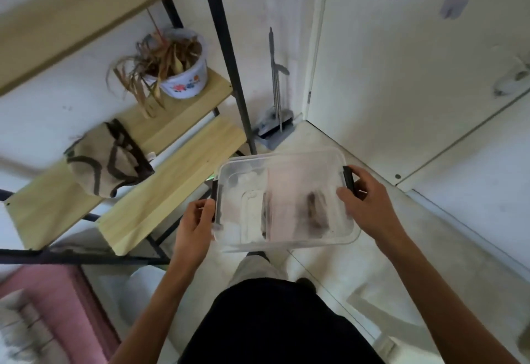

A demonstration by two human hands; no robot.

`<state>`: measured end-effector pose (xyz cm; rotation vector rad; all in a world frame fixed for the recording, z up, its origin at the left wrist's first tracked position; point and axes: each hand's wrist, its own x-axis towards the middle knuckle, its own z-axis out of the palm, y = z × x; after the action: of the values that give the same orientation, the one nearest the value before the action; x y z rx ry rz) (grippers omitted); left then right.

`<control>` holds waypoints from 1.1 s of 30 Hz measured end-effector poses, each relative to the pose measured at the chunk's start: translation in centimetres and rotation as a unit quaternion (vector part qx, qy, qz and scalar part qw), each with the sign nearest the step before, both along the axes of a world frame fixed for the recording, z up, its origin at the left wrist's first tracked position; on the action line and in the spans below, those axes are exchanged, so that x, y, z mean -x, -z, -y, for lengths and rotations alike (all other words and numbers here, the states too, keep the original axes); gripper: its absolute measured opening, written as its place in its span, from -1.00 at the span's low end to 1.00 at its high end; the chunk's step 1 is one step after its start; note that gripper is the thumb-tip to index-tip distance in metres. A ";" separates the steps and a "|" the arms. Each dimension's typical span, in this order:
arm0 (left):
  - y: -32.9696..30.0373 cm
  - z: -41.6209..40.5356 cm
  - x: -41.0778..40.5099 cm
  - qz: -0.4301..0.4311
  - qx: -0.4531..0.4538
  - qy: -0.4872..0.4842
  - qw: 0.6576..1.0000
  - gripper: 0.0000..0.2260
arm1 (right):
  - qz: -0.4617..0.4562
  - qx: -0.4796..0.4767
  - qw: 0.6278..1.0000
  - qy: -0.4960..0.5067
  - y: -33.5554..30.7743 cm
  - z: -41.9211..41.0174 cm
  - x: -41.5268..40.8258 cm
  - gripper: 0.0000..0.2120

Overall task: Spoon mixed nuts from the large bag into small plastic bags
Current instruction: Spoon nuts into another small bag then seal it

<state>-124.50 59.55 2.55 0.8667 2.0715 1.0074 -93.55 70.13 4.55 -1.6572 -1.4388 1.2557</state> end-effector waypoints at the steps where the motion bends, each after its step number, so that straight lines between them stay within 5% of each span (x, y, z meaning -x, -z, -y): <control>1: 0.1 -0.8 0.3 0.004 -0.001 -0.011 1.000 -0.79 | -0.002 -0.001 1.000 -0.011 0.1 -1.5 0.5 -0.62; 15: -3.1 -13.8 9.8 0.057 -0.123 -0.141 0.981 -0.74 | -0.077 -0.019 0.986 -0.147 -3.7 -21.5 12.6 -0.72; 24: -13.3 -15.9 13.8 0.072 -0.247 -0.201 0.945 -0.62 | -0.180 -0.060 0.947 -0.259 -13.9 -29.5 19.6 -0.59; 29: -18.8 -16.0 14.0 0.042 -0.310 -0.247 0.917 -0.75 | -0.248 -0.065 0.901 -0.351 -19.2 -31.8 22.7 -0.88; 33: -24.2 -17.1 16.1 0.003 -0.350 -0.266 0.898 -0.68 | -0.252 -0.076 0.880 -0.394 -23.3 -34.0 26.6 -0.82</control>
<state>-140.57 76.60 26.79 0.6065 1.9840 2.1317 -120.18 104.13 27.88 -0.5238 -1.8490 1.7646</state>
